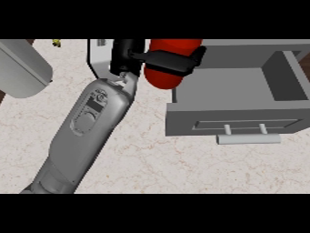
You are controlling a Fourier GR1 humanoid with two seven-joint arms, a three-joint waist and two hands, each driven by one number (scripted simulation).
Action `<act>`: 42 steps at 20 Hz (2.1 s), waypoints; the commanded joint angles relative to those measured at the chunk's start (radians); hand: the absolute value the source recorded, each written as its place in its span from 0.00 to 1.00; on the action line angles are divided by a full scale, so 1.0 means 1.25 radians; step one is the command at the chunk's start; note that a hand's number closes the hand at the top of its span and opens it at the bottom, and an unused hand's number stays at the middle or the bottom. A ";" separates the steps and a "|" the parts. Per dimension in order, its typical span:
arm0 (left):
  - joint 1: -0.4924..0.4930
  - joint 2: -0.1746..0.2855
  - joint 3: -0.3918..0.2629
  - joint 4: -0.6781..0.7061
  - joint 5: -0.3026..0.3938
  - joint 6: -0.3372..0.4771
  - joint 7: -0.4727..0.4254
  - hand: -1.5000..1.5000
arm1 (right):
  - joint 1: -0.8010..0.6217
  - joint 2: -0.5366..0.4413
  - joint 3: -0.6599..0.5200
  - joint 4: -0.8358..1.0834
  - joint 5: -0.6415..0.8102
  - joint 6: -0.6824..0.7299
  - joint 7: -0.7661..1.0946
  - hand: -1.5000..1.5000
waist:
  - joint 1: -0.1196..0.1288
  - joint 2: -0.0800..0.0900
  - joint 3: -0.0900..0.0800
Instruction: Pick up the can, place it into the drawer and close the drawer
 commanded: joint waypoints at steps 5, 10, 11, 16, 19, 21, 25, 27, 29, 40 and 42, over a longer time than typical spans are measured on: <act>-0.180 0.000 -0.004 0.190 0.053 0.060 -0.009 1.00 | 0.030 -0.031 -0.066 -0.009 -0.072 0.031 -0.002 0.00 | -0.007 0.001 0.000; -0.283 0.000 -0.005 0.340 0.100 0.071 -0.055 1.00 | 0.002 0.002 -0.016 0.031 -0.011 0.005 -0.020 0.00 | -0.014 0.005 0.001; -0.283 0.000 0.001 0.317 0.103 0.066 -0.041 1.00 | 0.037 -0.011 -0.032 0.006 -0.037 0.035 -0.024 0.00 | -0.008 0.002 0.000; -0.378 0.000 -0.045 0.445 0.168 0.085 -0.067 1.00 | 0.013 0.003 0.004 -0.017 -0.007 0.017 -0.004 0.00 | -0.024 0.006 0.001; -0.404 0.000 -0.063 0.486 0.196 0.090 -0.083 1.00 | -0.013 0.010 0.022 -0.039 -0.006 -0.009 0.044 0.00 | -0.022 0.006 0.000; -0.398 0.000 -0.092 0.495 0.224 0.107 -0.099 1.00 | -0.035 -0.019 -0.013 -0.020 -0.020 -0.001 0.050 0.00 | -0.023 0.006 0.000; -0.424 0.000 -0.128 0.559 0.263 0.119 -0.124 1.00 | -0.035 -0.017 -0.003 0.001 -0.006 0.007 0.029 0.00 | -0.037 0.009 0.001; -0.432 0.000 -0.140 0.571 0.290 0.121 -0.129 1.00 | -0.065 -0.028 -0.023 0.019 -0.015 0.000 0.020 0.00 | -0.039 0.010 0.001; -0.450 0.000 -0.133 0.595 0.289 0.098 -0.115 1.00 | -0.100 -0.022 -0.017 0.082 0.005 -0.011 -0.002 0.00 | -0.023 0.010 0.001; -0.435 0.000 -0.267 0.651 0.359 0.192 -0.193 1.00 | -0.105 -0.030 0.005 0.067 0.013 0.005 0.004 0.00 | -0.069 0.018 0.002; -0.406 0.000 -0.291 0.661 0.359 0.185 -0.219 1.00 | -0.144 -0.042 -0.013 0.068 -0.006 -0.010 0.030 0.00 | -0.073 0.022 0.002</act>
